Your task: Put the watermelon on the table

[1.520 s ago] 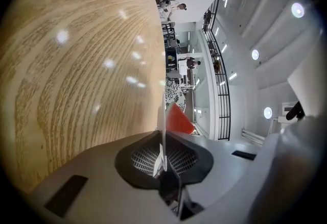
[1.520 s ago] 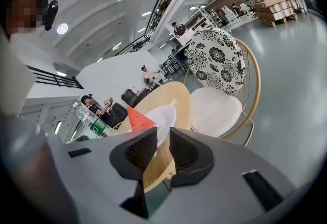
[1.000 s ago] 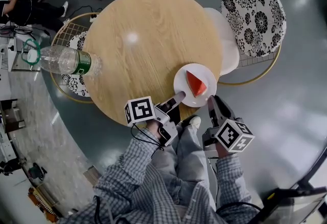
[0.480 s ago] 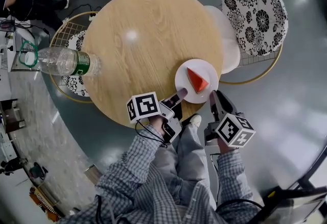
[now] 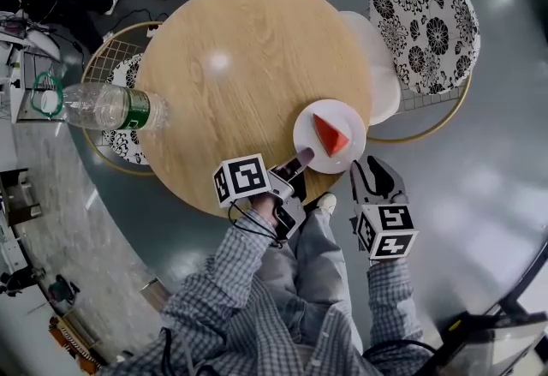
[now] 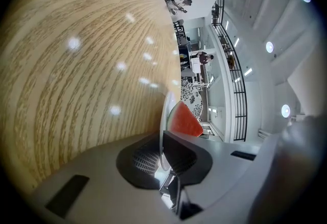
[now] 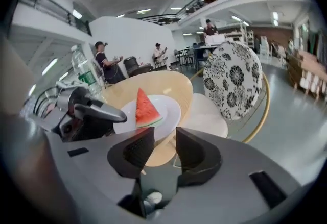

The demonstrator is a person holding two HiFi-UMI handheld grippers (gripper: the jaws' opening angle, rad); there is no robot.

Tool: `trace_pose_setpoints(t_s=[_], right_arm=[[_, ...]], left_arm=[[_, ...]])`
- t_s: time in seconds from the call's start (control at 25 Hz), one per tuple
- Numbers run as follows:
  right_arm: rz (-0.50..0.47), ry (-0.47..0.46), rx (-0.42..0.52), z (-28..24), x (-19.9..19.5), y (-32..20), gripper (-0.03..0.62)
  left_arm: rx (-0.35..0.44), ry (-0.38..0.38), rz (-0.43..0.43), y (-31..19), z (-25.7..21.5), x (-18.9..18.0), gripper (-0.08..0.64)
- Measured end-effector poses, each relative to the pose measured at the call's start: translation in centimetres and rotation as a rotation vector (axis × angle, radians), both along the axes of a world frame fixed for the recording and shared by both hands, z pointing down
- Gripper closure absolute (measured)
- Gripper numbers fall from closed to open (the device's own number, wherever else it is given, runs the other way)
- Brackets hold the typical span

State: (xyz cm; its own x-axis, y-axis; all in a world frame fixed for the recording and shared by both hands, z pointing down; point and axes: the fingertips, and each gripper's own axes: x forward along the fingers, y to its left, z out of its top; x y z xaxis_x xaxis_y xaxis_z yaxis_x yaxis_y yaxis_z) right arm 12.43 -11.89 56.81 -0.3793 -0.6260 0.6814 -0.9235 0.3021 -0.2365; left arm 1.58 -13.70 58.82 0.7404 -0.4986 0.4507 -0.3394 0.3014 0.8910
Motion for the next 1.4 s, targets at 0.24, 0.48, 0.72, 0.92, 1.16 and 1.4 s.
trace_pose_setpoints(t_s=[0.24, 0.48, 0.72, 0.92, 1.16, 1.4], right_arm=[[-0.415, 0.312, 0.228, -2.2, -5.5, 2.5, 0.480], [-0.670, 0.610, 0.303, -0.3, -8.2, 3.4, 0.480], [-0.714, 0.663, 0.278, 0.4, -8.7, 3.6, 0.557], [-0.714, 0.637, 0.236, 0.6, -8.8, 3.7, 0.557], [-0.680, 0.619, 0.199, 0.8, -9.2, 3.7, 0.557], [-0.639, 0.620, 0.170, 0.8, -9.0, 3.6, 0.557]], left_arm=[[0.001, -0.001, 0.005, -0.1, 0.1, 0.0, 0.543], [-0.001, 0.006, 0.005, 0.1, 0.1, 0.0, 0.543], [0.011, -0.005, 0.036, -0.1, 0.0, 0.0, 0.541], [0.032, -0.023, 0.078, -0.1, -0.3, 0.2, 0.538], [0.063, 0.039, 0.083, -0.3, -1.2, 0.1, 0.440], [0.091, 0.051, 0.127, -0.3, -1.8, 0.6, 0.359]])
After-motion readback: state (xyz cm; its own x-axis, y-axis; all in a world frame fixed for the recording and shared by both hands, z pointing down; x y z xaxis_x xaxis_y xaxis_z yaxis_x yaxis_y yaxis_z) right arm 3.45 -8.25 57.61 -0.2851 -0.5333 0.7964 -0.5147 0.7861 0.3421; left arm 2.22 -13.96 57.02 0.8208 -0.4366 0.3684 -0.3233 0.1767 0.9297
